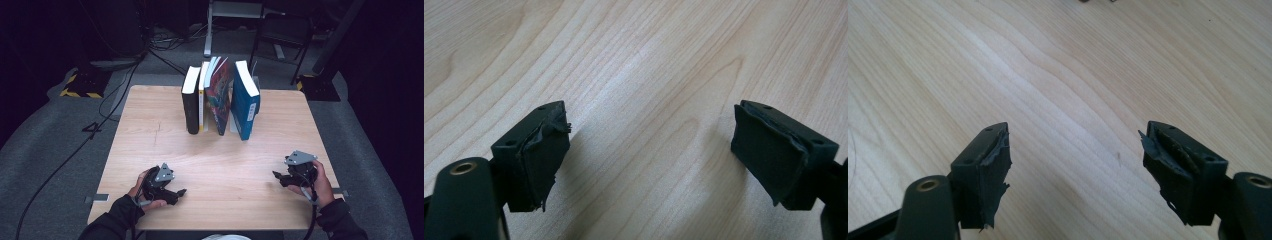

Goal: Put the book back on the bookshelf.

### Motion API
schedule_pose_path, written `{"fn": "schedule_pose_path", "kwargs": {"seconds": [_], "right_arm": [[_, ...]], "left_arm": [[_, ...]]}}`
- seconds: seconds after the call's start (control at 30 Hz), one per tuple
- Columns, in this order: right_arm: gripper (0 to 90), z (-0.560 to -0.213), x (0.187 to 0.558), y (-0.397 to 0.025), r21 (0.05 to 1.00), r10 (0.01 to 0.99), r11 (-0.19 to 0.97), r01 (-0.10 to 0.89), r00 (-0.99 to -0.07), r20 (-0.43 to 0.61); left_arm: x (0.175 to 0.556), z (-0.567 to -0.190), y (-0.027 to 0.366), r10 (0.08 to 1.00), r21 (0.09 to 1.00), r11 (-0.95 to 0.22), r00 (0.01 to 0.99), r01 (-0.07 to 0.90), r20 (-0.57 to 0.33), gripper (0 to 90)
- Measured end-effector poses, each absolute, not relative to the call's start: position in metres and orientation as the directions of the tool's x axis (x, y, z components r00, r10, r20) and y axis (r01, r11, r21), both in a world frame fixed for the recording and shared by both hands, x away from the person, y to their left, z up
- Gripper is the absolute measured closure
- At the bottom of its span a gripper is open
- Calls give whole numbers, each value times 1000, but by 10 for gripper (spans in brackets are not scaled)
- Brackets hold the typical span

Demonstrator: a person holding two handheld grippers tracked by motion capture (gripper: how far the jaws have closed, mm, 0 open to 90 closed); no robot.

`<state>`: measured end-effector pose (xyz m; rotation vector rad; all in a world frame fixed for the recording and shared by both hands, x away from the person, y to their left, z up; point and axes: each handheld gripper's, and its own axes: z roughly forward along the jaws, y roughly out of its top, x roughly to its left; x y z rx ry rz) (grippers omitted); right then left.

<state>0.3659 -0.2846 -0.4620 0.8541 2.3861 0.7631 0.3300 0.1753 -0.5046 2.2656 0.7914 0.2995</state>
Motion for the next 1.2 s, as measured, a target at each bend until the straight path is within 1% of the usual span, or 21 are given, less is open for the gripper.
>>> {"fn": "schedule_pose_path", "kwargs": {"seconds": [0.27,0.4,0.57,0.87,1.07,1.17,1.2], "right_arm": [[271,-470,354,-297,646,670,657,389,-694,-264],[271,-475,348,-306,664,667,645,377,-702,-250],[270,-480,338,-322,685,681,616,389,-699,-216],[265,-493,326,-347,712,718,553,433,-681,-144],[243,-499,318,-359,727,759,495,475,-644,-96],[229,-504,314,-368,750,783,434,499,-621,-41],[212,-504,314,-370,745,792,415,522,-611,-13]], "left_arm": [[330,-505,175,619,691,-562,786,455,-14,154],[330,-505,175,619,691,-562,786,455,-14,154],[330,-505,175,618,691,-562,786,454,-14,154],[330,-505,175,618,691,-562,786,455,-15,153],[330,-505,175,618,691,-562,786,455,-14,153],[330,-505,176,620,690,-562,784,456,-13,154],[330,-505,176,622,691,-560,783,457,-14,154]]}}
